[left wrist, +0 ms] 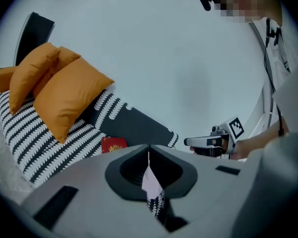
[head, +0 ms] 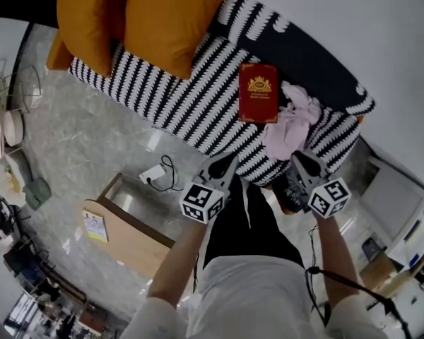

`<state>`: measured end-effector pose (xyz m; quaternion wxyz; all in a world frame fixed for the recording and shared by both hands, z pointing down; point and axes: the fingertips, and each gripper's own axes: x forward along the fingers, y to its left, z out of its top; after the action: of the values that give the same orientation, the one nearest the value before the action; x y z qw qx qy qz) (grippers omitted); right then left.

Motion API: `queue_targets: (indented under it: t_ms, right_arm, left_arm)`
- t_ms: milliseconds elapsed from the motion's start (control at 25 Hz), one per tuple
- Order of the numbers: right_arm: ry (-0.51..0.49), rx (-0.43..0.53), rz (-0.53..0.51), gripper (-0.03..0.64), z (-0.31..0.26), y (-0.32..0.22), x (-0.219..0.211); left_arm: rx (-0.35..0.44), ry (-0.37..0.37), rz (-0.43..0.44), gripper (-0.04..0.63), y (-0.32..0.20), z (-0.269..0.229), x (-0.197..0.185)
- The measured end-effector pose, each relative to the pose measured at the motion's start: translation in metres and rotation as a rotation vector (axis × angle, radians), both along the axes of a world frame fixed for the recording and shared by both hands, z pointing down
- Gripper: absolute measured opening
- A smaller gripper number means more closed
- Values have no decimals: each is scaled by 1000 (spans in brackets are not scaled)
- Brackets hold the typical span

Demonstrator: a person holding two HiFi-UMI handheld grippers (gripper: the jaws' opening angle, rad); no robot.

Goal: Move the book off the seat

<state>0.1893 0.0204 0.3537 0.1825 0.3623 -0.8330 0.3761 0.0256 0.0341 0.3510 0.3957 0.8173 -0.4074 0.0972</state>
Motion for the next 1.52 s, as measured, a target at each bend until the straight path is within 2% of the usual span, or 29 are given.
queue_targets:
  t_ms: [280, 600, 960, 1200, 1320, 1520]
  right_arm:
    - [-9, -50, 36, 89, 83, -16, 2]
    - [15, -108, 50, 129, 177, -33, 4]
    - [72, -160, 85, 170, 245, -50, 12]
    - [112, -191, 99, 215, 284, -73, 0]
    - [132, -208, 116, 230, 297, -82, 11]
    - [137, -273, 85, 281, 328, -78, 19]
  left_arm:
    - [-75, 31, -35, 20, -11, 85, 5]
    - [-162, 15, -89, 62, -28, 178, 6]
    - [-253, -28, -82, 96, -43, 260, 23]
    - [-298, -6, -61, 152, -66, 297, 8]
    - [-319, 15, -37, 188, -74, 308, 20]
    - [-357, 24, -2, 270, -77, 334, 45]
